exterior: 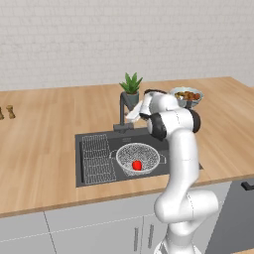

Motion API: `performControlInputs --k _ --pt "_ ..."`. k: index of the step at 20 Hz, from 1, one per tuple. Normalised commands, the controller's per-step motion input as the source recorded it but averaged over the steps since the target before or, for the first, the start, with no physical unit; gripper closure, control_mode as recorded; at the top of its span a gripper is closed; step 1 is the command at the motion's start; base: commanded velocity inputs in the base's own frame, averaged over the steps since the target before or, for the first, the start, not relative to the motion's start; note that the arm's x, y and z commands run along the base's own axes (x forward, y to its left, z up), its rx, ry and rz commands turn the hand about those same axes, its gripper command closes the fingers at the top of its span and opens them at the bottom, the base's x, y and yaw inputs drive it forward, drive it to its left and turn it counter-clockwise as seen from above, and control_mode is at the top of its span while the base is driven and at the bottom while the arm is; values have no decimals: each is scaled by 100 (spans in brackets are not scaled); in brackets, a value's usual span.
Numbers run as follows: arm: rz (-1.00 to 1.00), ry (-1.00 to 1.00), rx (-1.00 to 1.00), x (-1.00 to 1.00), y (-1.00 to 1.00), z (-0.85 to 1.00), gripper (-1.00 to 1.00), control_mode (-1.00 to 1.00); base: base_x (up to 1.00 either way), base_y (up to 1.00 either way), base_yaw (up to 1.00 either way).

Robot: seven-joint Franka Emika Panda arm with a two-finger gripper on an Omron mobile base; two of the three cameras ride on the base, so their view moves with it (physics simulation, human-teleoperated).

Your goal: Put the colander in the sink, put the apple in the colander, and turn on the sink faucet and pour water over the colander.

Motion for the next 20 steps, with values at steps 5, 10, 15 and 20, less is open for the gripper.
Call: performControlInputs --k 5,10,15,20 --pt "0 1 2 8 1 -23 -100 -100 0 0 0" --pt "0 1 3 0 1 -35 -100 -100 0 0 0" --pt "0 0 5 15 0 -15 -100 -100 0 0 0" --pt "0 0 5 27 1 2 -100 -100 0 0 0"
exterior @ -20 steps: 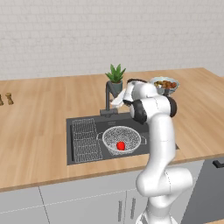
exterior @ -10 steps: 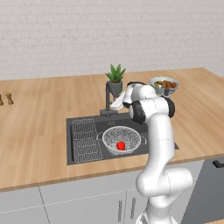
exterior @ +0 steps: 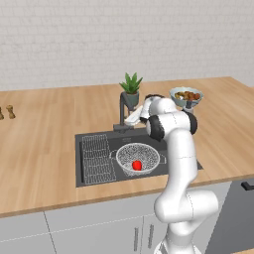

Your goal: Put the colander in the sink, put the apple in the colander, and turn on the sink faucet and pour water over the colander.

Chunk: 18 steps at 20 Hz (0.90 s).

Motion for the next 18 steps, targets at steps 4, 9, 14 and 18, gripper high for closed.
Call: performControlInputs --k 4,9,14,18 --pt "0 0 4 20 8 13 -100 -100 0 0 0" --pt "0 0 4 13 10 23 -100 -100 0 0 0" --pt "0 0 2 9 10 26 -100 -100 0 0 0" --pt "0 0 0 12 10 15 -100 -100 0 0 0"
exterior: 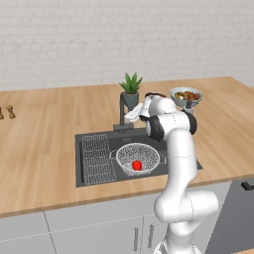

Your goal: Put the colander in the sink, put the apple in the colander, and turn on the sink faucet and pour water over the colander.

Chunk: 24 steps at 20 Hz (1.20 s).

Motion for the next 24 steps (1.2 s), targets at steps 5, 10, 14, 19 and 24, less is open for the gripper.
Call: performControlInputs --k 5,10,14,19,24 --pt "0 5 0 16 10 -4 100 -100 0 0 0" --pt "0 11 1 18 9 -22 100 -100 0 0 0" --pt "0 2 1 14 -3 -11 100 -100 0 0 0" --pt "-7 0 0 6 -32 -3 100 -100 0 0 0" --pt "-8 0 0 0 -44 -9 100 -100 0 0 0"
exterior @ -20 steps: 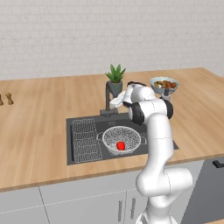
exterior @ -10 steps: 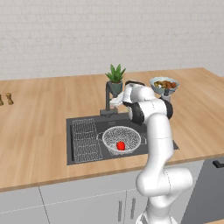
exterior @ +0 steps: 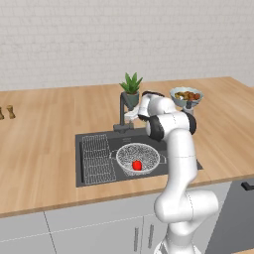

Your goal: Put the colander in the sink, put the apple in the colander, and turn on the sink faucet and pour water over the colander.

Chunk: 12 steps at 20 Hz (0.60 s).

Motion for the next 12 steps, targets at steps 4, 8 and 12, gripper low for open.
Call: performControlInputs --k 4,8,12 --pt "-11 0 0 3 -45 -10 100 -100 0 0 0" --pt "-8 0 -3 6 -49 -8 100 -100 0 0 0" --pt "-2 0 -3 3 -57 -12 100 -100 0 0 0"
